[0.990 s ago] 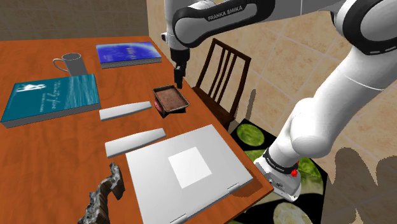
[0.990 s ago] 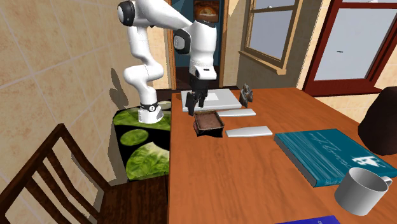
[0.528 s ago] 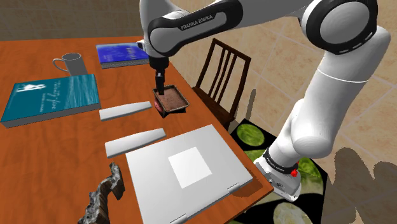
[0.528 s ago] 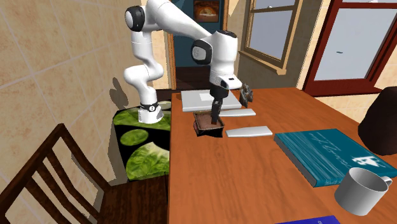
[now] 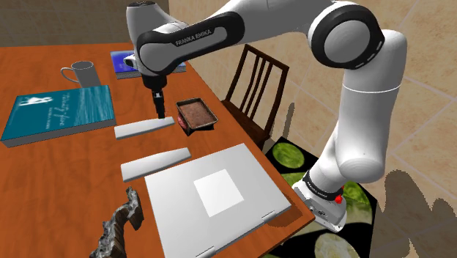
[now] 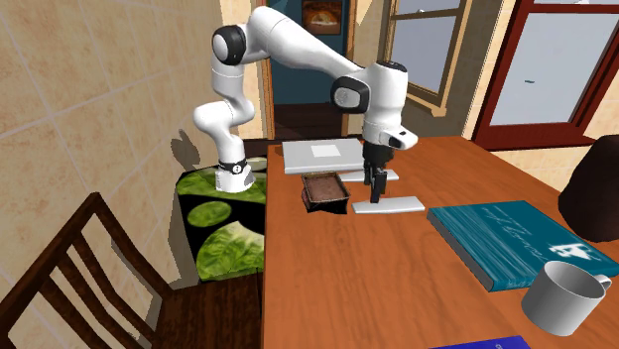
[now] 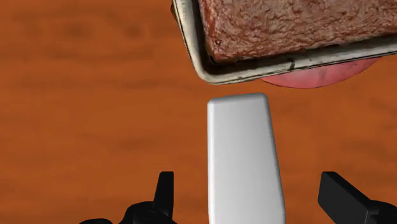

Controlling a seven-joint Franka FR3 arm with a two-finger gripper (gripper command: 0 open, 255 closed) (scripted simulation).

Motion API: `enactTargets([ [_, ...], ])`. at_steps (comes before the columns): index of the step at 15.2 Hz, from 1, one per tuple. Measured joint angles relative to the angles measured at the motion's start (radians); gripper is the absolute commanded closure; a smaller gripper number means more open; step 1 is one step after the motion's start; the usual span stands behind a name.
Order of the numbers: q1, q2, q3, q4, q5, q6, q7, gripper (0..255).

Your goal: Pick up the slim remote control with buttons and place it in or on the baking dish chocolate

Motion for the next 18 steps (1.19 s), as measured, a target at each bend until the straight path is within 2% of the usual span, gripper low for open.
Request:
enactTargets([
  [3, 0.025, 0.083, 0.026, 0.097, -0.007, -0.007, -0.047, 0],
  [5, 0.035, 0.114, 0.035, 0.122, -0.010, 0.000, -0.062, 0],
  [12, 0.039, 0.158, 0.034, 0.096, -0.018, 0.071, -0.065, 0],
  [18, 0.039, 0.161, 0.033, 0.094, -0.019, 0.077, -0.065, 0],
])
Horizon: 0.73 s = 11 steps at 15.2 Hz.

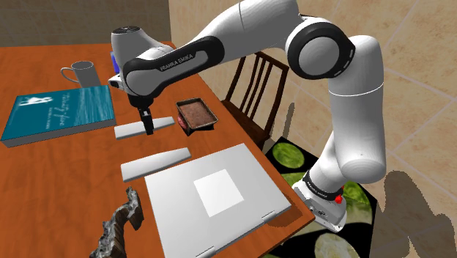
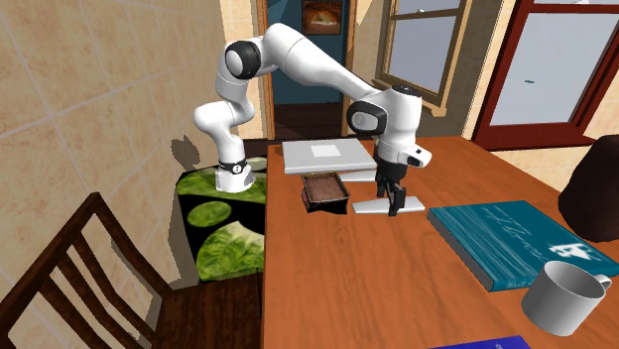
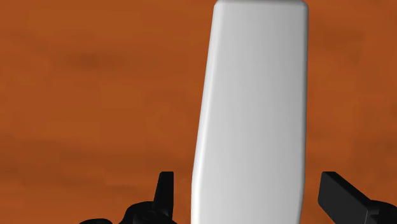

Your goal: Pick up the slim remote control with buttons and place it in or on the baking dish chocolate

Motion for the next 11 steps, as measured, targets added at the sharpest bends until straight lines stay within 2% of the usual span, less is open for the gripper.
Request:
enactTargets([
  [1, 0.000, 0.000, 0.000, 0.000, 0.000, 0.000, 0.000, 255],
  [11, 0.000, 0.000, 0.000, 0.000, 0.000, 0.000, 0.000, 255],
])
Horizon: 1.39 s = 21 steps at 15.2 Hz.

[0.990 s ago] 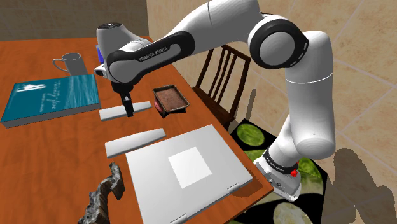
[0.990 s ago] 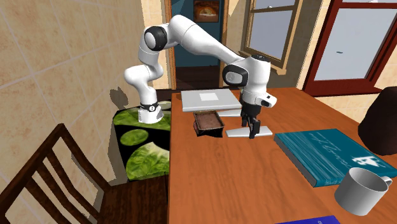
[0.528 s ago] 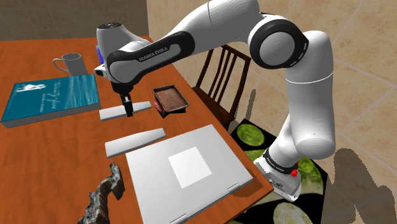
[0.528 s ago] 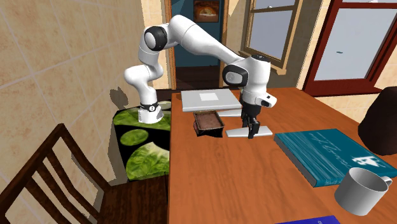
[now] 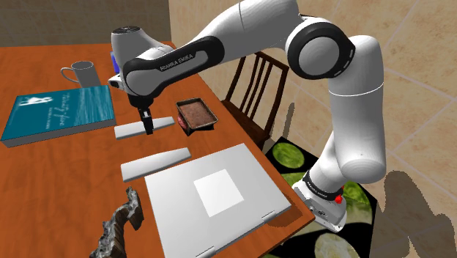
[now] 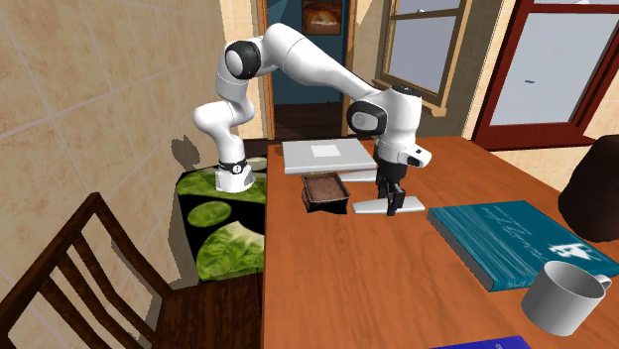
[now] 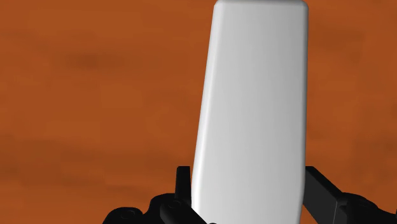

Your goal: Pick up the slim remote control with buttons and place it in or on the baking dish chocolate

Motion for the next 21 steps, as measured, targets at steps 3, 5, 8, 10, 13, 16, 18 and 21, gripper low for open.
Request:
enactTargets([
  [3, -0.001, -0.009, 0.001, 0.013, 0.002, -0.021, -0.003, 255],
  [5, -0.002, -0.020, 0.002, 0.022, 0.004, -0.041, -0.003, 255],
  [8, -0.002, -0.038, 0.004, 0.035, 0.007, -0.073, -0.003, 255],
  [10, -0.002, -0.045, 0.005, 0.054, 0.009, -0.098, -0.005, 255],
  [13, -0.003, -0.060, 0.007, 0.068, 0.012, -0.127, -0.008, 255],
  [16, -0.001, -0.070, 0.008, 0.095, 0.014, -0.164, -0.007, 255],
  [18, -0.001, -0.073, 0.009, 0.118, 0.015, -0.190, -0.007, 255],
  [21, 0.000, -0.079, 0.010, 0.146, 0.016, -0.224, -0.009, 255],
])
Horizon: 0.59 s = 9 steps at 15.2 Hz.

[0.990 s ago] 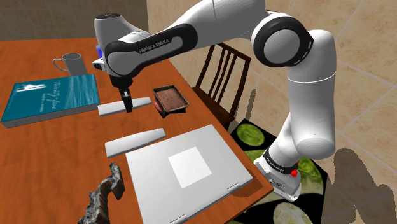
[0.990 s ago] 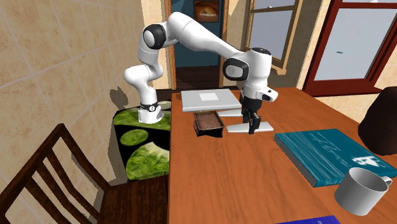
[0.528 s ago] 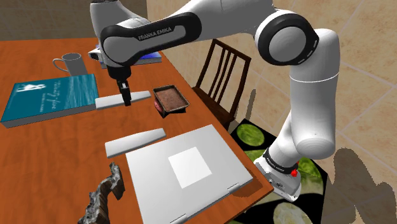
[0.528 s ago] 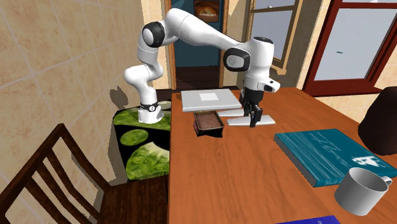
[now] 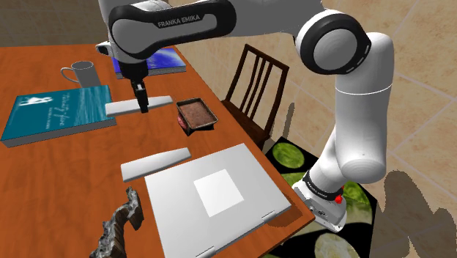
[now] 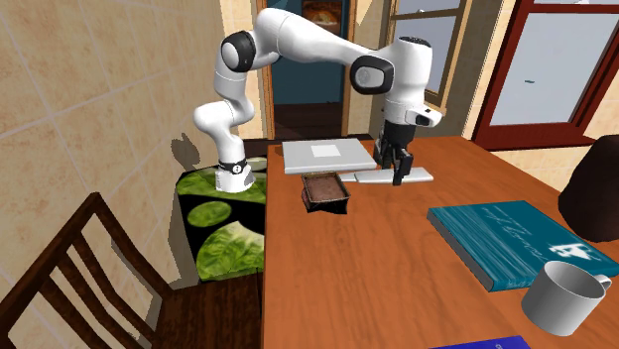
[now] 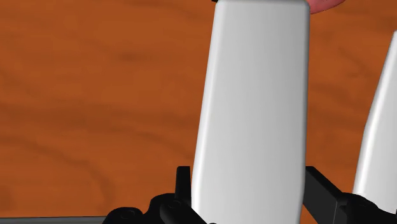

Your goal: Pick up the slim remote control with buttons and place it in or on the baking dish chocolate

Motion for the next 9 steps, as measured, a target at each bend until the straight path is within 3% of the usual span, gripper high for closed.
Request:
enactTargets([
  [9, 0.003, -0.010, 0.002, 0.112, 0.003, -0.122, -0.004, 255],
])
